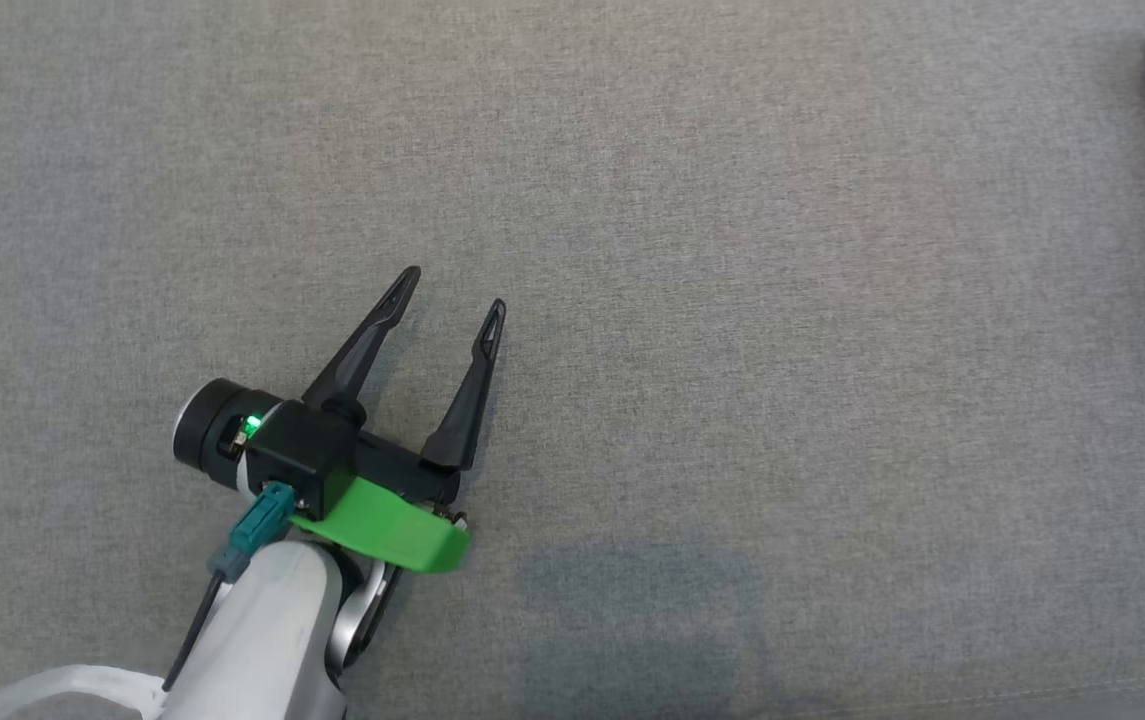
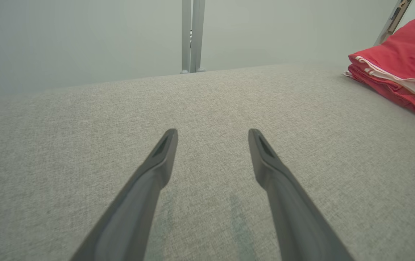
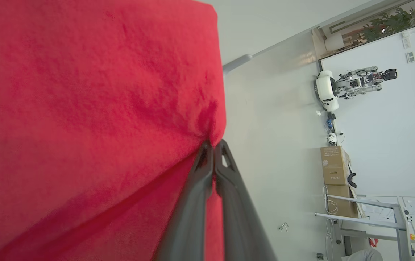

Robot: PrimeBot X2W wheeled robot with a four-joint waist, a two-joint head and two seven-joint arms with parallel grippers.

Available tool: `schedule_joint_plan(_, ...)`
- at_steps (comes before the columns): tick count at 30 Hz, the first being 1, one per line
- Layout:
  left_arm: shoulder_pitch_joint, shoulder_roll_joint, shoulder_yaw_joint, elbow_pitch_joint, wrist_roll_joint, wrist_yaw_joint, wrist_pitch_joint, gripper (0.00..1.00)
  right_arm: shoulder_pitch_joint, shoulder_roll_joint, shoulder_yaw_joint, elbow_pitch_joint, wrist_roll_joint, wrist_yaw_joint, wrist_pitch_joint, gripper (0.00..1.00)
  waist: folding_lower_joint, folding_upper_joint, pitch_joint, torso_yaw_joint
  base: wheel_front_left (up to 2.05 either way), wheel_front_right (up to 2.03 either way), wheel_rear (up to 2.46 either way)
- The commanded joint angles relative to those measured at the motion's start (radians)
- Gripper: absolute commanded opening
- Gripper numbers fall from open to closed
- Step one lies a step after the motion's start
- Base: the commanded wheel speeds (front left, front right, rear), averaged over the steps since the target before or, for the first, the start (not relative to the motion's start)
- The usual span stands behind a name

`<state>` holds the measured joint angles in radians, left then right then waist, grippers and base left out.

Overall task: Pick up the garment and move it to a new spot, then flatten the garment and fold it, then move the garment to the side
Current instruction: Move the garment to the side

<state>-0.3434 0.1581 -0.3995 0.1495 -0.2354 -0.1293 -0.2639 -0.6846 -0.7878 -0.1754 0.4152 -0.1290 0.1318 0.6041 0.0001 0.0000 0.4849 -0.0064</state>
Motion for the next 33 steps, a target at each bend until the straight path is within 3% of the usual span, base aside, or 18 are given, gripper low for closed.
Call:
schedule_joint_plan(1,-0.022,0.006,0.000,-0.007,0.004,-0.002,0.000,1.00,0.012,0.007,-0.007,0.004,-0.004,-0.002,-0.008,0.00,-0.0001,0.0000,0.029,0.028,0.00,0.00,0.00)
schedule_joint_plan(4,-0.031,0.016,-0.009,-0.032,0.010,-0.002,0.000,1.00,0.034,0.027,-0.069,0.025,-0.055,-0.002,-0.058,0.00,-0.0001,0.0000,0.055,0.039,0.00,0.00,0.00)
schedule_joint_plan(5,-0.034,0.019,-0.013,-0.039,0.009,-0.002,0.000,1.00,0.040,0.032,-0.086,0.031,-0.069,-0.002,-0.075,0.15,-0.0001,0.0000,0.064,0.039,0.00,0.00,0.00)
schedule_joint_plan(6,-0.037,0.024,-0.016,-0.046,0.008,-0.002,0.000,1.00,0.042,0.042,-0.104,0.037,-0.088,-0.002,-0.091,0.86,-0.0001,0.0000,0.070,0.039,0.00,0.00,0.00)
schedule_joint_plan(7,-0.041,0.037,-0.025,-0.062,0.000,-0.002,0.000,1.00,0.032,0.066,-0.140,0.040,-0.128,-0.002,-0.116,1.00,-0.0001,0.0000,0.084,0.036,0.00,0.00,0.00)
schedule_joint_plan(13,-0.045,0.057,-0.015,-0.089,0.019,0.008,0.000,1.00,0.023,0.157,-0.187,0.041,-0.189,-0.002,-0.209,1.00,-0.0001,0.0000,0.080,0.021,0.00,0.00,0.00)
schedule_joint_plan(19,0.007,0.007,0.089,-0.131,-0.008,0.027,0.000,1.00,0.037,0.263,-0.206,0.003,-0.192,-0.002,-0.326,1.00,-0.0001,0.0000,0.008,0.014,0.00,0.00,0.00)
schedule_joint_plan(24,0.064,-0.023,0.139,-0.123,-0.042,0.018,0.000,1.00,0.076,0.323,-0.179,0.010,-0.136,-0.002,-0.431,1.00,-0.0001,0.0000,-0.087,0.021,0.00,0.00,0.00)
schedule_joint_plan(33,0.165,-0.053,0.282,-0.057,-0.055,0.063,0.000,1.00,0.183,0.492,-0.094,-0.097,-0.005,-0.002,-0.553,1.00,-0.0001,0.0000,-0.253,0.044,0.00,0.00,0.00)
